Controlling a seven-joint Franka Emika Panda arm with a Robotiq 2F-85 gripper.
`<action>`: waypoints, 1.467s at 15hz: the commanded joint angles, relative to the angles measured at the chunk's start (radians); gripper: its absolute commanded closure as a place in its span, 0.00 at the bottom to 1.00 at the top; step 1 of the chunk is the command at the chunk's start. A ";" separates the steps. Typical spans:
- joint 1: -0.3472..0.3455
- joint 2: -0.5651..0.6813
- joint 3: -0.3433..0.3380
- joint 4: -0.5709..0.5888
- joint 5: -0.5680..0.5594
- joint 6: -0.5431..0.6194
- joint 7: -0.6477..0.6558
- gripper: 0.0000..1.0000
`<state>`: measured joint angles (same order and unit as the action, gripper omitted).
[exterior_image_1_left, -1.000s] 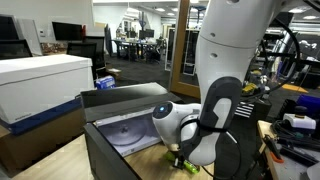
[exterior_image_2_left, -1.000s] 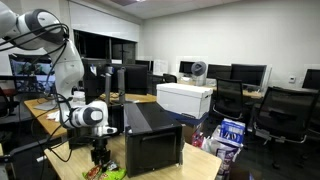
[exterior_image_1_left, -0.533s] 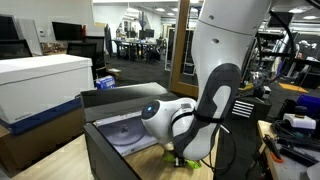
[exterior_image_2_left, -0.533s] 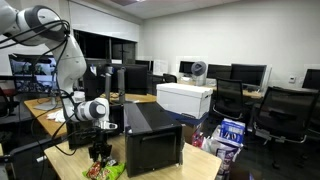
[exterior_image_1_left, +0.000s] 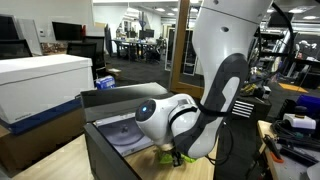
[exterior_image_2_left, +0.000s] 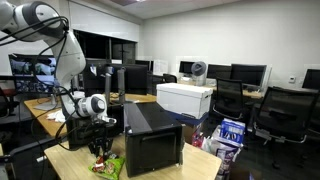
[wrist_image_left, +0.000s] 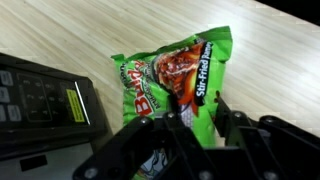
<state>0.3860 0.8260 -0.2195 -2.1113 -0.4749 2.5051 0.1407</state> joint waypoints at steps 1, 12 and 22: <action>-0.031 -0.073 0.042 -0.046 -0.068 -0.025 -0.083 0.88; -0.053 -0.217 0.116 -0.136 -0.247 0.042 -0.108 0.92; -0.096 -0.321 0.150 -0.189 -0.390 0.180 -0.075 0.92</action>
<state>0.3173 0.5628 -0.0805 -2.2510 -0.8052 2.6423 0.0448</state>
